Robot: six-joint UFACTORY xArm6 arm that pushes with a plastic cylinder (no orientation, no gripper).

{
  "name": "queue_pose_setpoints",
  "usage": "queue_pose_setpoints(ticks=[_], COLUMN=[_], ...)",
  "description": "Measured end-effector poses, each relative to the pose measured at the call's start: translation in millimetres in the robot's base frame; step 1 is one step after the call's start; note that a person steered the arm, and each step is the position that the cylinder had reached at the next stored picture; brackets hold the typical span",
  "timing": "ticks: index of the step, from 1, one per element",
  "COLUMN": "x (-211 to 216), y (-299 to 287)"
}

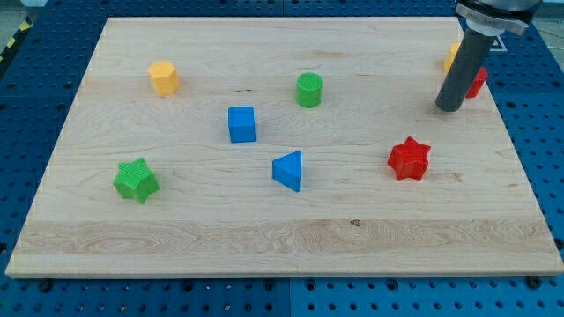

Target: Move your arm to the top left of the red star

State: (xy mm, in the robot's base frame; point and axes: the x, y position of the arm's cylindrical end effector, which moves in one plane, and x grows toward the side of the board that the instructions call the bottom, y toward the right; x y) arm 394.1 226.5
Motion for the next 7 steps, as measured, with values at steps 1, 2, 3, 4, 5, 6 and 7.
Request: queue_pose_setpoints(ticks=[1, 2, 3, 4, 5, 6, 7], x=[0, 15, 24, 24, 25, 25, 35], y=[0, -13, -32, -56, -87, -115, -127])
